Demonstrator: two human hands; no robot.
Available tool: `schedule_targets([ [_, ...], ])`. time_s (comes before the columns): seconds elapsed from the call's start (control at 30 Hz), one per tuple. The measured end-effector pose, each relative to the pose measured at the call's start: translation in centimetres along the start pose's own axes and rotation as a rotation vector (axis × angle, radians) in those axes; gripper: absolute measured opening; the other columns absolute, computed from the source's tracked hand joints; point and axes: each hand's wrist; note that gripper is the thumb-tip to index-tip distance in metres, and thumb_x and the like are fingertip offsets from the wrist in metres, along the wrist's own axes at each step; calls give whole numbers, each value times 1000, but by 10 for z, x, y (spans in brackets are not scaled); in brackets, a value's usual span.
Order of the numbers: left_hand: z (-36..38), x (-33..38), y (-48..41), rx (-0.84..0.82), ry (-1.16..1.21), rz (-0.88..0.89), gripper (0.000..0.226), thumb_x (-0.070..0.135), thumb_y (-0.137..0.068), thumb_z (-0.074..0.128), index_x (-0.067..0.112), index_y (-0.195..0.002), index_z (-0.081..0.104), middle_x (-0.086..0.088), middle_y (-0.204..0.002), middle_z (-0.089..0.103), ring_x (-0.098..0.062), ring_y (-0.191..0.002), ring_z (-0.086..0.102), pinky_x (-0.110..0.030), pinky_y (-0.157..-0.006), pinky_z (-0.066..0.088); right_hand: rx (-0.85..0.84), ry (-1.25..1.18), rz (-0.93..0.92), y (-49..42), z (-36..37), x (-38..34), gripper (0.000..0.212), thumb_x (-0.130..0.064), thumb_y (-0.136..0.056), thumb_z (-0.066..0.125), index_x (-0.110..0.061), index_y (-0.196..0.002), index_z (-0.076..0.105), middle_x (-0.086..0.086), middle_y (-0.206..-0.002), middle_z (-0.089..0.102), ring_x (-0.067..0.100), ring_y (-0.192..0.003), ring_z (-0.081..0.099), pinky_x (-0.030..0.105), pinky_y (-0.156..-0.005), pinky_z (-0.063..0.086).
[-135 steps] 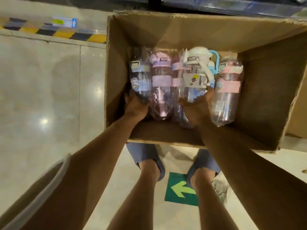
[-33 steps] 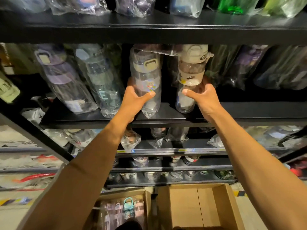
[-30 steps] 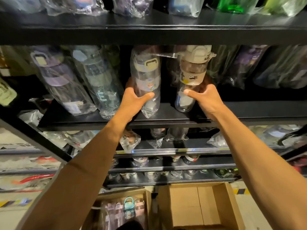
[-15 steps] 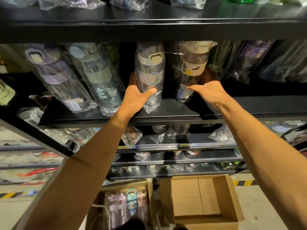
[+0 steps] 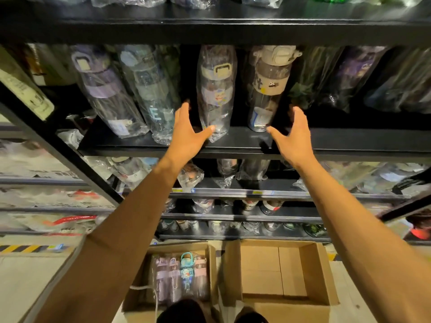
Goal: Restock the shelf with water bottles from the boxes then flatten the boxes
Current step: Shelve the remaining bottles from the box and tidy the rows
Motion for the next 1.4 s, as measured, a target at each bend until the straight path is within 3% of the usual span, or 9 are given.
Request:
schedule_targets([
  [0.13, -21, -3, 65, 36, -127, 21, 80, 38, -95, 72, 14, -160, 32, -5, -160, 37, -19, -146, 37, -34, -121, 31, 5, 91, -79, 69, -8, 8, 62, -22, -100, 67, -7, -153, 40, 14, -154, 42, 29, -143, 39, 43, -120, 33],
  [0.23, -40, -18, 126, 6, -247, 41, 86, 69, -93, 53, 7, -152, 44, -12, -147, 51, -24, -135, 47, -33, -113, 36, -54, 186, -102, 133, -10, 8, 59, -21, -97, 69, -7, -149, 45, 14, -148, 49, 32, -139, 43, 44, -117, 36],
  [0.37, -64, -52, 205, 25, -374, -46, 62, 43, -94, 66, 14, -147, 51, -11, -142, 56, -31, -131, 51, -47, -108, 47, -136, 253, -109, 216, 9, 6, 59, -28, -95, 71, -12, -147, 47, 10, -145, 54, 27, -136, 44, 42, -114, 39],
  [0.5, -93, -99, 275, 35, -443, -135, 59, 29, -94, 71, 21, -149, 49, -8, -148, 53, -30, -133, 49, -46, -104, 48, -264, 284, -24, 288, 50, 8, 64, -38, -96, 66, -15, -152, 44, 9, -152, 51, 29, -141, 43, 46, -116, 40],
  [0.63, -125, -166, 324, -28, -434, -269, 53, 40, -95, 57, 18, -144, 53, -7, -140, 60, -30, -128, 54, -41, -103, 47, -405, 297, 55, 356, 106, 3, 73, -53, -94, 50, -13, -155, 41, 10, -155, 48, 30, -141, 45, 47, -114, 42],
  [0.8, -148, -268, 350, -188, -478, -326, 59, 32, -91, 75, 13, -143, 54, -9, -136, 63, -30, -121, 59, -35, -95, 49, -465, 333, 184, 415, 196, 9, 73, -56, -93, 53, -19, -154, 41, 7, -156, 47, 29, -141, 45, 45, -114, 44],
  [0.93, -143, -357, 358, -338, -478, -320, 68, 50, -93, 69, 20, -151, 47, -2, -145, 58, -22, -130, 55, -30, -103, 47, -588, 383, 291, 431, 267, 22, 76, -51, -97, 61, -22, -160, 31, 5, -164, 36, 29, -150, 33, 41, -120, 30],
  [1.2, -58, -564, 354, -498, -554, -427, 77, 60, -85, 65, 26, -149, 39, 1, -145, 55, -26, -122, 58, -47, -90, 60, -708, 376, 304, 440, 455, 152, 75, -40, -91, 74, -17, -155, 41, 11, -149, 55, 32, -136, 51, 43, -110, 47],
  [1.4, 36, -726, 354, -501, -443, -610, 79, 57, -88, 70, 28, -152, 32, 1, -149, 49, -26, -124, 58, -40, -92, 55, -790, 314, 361, 462, 608, 299, 73, -41, -92, 72, -14, -153, 40, 15, -147, 54, 34, -134, 51, 47, -109, 48],
])
Point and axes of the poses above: each hand's wrist, its own y-axis away from the middle knuckle, its own z-axis out of the palm, x = y × z
